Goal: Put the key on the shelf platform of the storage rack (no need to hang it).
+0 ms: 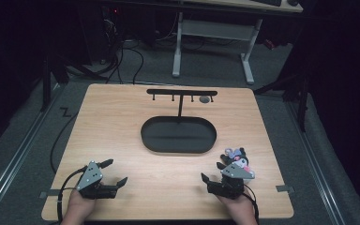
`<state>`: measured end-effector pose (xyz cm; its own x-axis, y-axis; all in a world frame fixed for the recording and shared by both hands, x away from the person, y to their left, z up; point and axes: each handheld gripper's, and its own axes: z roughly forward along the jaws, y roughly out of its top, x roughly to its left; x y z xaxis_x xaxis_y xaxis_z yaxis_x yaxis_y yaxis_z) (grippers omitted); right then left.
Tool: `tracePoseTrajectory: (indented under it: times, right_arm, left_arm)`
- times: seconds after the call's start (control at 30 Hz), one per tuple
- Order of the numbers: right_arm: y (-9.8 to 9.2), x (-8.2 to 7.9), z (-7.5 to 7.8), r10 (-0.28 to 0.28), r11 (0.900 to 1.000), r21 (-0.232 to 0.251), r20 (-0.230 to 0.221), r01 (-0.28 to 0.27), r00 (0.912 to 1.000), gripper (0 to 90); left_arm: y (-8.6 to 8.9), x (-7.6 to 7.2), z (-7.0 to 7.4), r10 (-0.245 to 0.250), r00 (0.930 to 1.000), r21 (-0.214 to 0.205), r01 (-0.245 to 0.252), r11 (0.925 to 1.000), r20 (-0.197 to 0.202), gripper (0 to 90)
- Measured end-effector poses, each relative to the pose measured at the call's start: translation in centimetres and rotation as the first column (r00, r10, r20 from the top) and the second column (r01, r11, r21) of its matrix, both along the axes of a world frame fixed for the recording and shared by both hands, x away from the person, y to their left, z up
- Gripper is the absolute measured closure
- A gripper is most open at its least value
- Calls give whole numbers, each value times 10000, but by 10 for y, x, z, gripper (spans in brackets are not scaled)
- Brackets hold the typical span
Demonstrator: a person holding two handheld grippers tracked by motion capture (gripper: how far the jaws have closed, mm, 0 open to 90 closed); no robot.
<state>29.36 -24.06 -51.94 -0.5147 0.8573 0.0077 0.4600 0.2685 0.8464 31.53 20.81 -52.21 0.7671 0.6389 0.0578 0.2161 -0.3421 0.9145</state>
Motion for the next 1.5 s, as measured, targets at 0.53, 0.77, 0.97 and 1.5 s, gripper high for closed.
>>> tracePoseTrajectory:
  times: [0.53, 0.77, 0.97, 1.5]
  right_arm:
    - [5, 1, 7, 304, 9981, -513, -657, -338, 9974, 180]
    - [3, 2, 8, 224, 9983, -514, -1014, -278, 9946, 146]
    - [5, 4, 10, 216, 9974, -653, -1270, -301, 9917, 142]
    - [3, 11, 15, 284, 9964, -721, -2062, -441, 9781, 165]
  left_arm:
    - [1, -1, 0, 23, 9998, 17, -23, 10000, 210, 148]
    - [1, -2, 0, 17, 9991, 89, -21, 10000, 427, 149]
    - [0, -1, -1, 51, 9988, 324, -67, 9995, 496, 149]
    - [2, -3, 0, 105, 9992, 170, -111, 9998, 383, 150]
